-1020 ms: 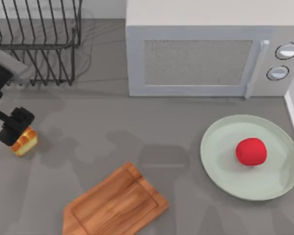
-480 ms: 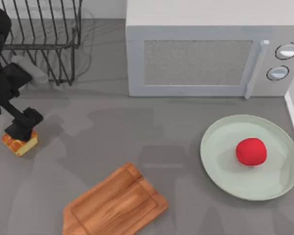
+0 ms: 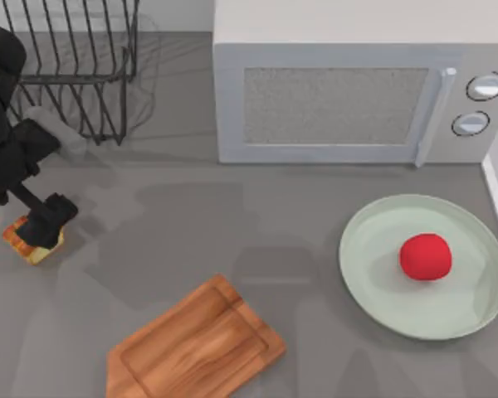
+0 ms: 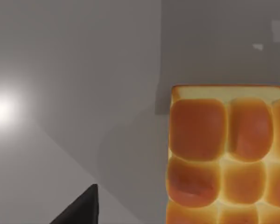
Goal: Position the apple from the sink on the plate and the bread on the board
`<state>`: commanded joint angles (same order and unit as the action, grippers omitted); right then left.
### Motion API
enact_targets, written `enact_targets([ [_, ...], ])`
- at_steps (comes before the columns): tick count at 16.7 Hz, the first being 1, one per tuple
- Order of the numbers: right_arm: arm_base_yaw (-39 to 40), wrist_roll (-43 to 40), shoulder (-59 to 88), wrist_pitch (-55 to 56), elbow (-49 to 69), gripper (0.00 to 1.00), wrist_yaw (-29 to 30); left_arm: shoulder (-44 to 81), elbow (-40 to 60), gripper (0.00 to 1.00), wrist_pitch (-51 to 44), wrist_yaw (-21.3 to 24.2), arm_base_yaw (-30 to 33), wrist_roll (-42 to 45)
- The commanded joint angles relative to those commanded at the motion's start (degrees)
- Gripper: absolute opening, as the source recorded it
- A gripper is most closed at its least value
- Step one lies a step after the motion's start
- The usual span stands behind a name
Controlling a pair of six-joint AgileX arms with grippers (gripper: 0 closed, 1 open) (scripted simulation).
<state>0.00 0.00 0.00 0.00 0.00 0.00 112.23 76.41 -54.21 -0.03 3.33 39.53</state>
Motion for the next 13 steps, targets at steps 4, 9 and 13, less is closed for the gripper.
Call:
enact_targets([
  [4,0.0,0.0,0.0,0.0,0.0,1.0,0.0,3.77,-4.5,1.0,8.75,0.02,-0.01,0.03],
  [9,0.0,0.0,0.0,0.0,0.0,1.0,0.0,4.67,-5.36,1.0,10.13,0.03,0.0,0.09],
  [13,0.0,0.0,0.0,0.0,0.0,1.0,0.0,4.67,-5.36,0.7,10.13,0.03,0.0,0.09],
])
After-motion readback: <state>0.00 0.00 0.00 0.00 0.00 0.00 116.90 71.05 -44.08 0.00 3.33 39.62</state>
